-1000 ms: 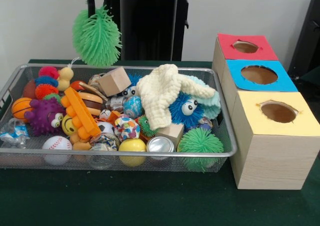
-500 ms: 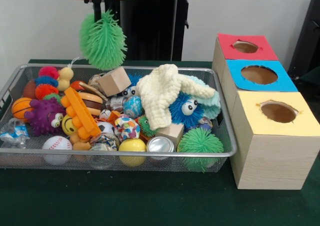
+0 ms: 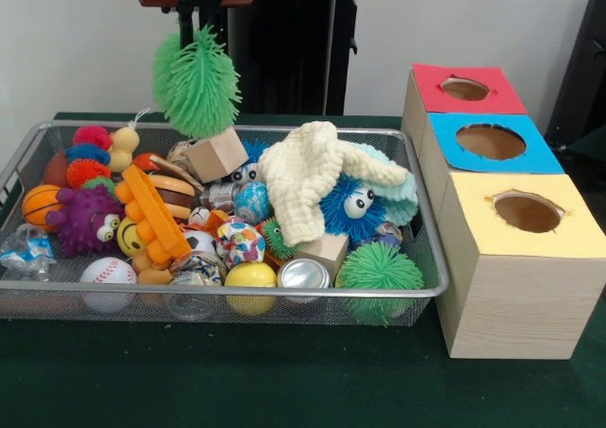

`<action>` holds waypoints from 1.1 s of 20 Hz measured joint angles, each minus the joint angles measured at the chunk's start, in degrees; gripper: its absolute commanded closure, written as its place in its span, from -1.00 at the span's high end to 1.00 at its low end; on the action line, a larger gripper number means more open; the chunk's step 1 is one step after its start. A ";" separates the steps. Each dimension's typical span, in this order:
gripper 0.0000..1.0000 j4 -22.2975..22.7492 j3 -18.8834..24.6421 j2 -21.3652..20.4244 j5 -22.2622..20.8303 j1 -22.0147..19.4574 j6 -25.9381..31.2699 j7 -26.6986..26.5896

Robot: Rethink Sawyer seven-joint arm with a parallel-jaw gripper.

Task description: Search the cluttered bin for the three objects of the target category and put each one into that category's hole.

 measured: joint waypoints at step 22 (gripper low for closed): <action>1.00 2.68 -0.42 0.05 0.27 -0.02 -0.81 0.00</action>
